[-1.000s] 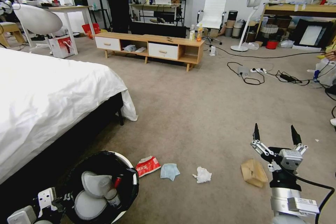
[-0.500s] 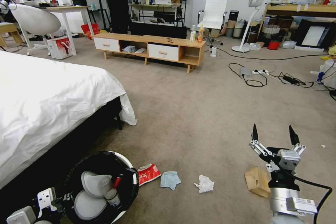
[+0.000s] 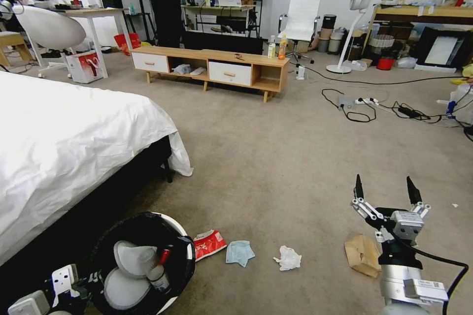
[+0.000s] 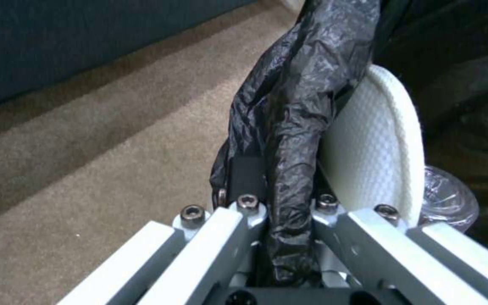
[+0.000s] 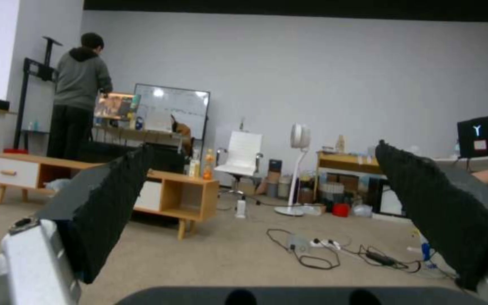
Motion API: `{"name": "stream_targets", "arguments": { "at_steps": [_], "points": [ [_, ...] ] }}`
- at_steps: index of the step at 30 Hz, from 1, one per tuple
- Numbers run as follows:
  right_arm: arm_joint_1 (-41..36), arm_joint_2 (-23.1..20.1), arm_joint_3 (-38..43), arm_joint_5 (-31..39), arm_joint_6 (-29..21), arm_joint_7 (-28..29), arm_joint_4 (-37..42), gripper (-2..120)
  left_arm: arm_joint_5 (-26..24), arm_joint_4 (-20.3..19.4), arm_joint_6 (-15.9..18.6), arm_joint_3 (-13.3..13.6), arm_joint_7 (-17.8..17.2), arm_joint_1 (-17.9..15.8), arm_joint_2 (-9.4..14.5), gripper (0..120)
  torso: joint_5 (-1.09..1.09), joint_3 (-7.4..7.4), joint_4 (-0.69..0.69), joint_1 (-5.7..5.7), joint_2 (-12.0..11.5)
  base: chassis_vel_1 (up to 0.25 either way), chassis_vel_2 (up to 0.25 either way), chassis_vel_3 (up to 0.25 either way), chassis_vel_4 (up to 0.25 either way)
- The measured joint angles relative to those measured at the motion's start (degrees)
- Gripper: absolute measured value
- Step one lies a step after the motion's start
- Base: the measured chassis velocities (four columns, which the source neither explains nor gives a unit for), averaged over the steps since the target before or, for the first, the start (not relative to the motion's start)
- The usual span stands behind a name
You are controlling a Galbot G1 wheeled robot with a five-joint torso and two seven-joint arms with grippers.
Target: Pick up the trash bin and place the garbage on the floor into it.
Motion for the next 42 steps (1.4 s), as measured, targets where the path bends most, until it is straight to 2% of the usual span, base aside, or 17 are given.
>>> {"name": "stream_targets", "arguments": {
  "at_steps": [14,26,42],
  "points": [
    [0.1,-0.1,0.1,-0.1,0.3,-0.3,-0.2,100,0.1,-0.3,0.0,0.0,0.0,0.2,-0.1,2,0.0,0.0,0.0,0.0,0.0,-0.01,0.008,0.011,-0.009],
    [0.7,-0.1,0.1,-0.1,0.3,-0.2,-0.8,100,0.1,-0.1,0.0,0.1,0.0,-0.1,-0.1,2,0.0,0.01,0.0,0.01,0.0,-0.09,0.095,0.089,-0.086],
    [1.6,-0.2,-0.3,0.0,0.2,-0.4,-1.9,100,0.1,0.7,0.0,0.0,0.0,-0.6,-0.1,2,0.0,0.0,0.0,0.0,0.0,0.0,0.0,0.0,0.0]
  ]
}}
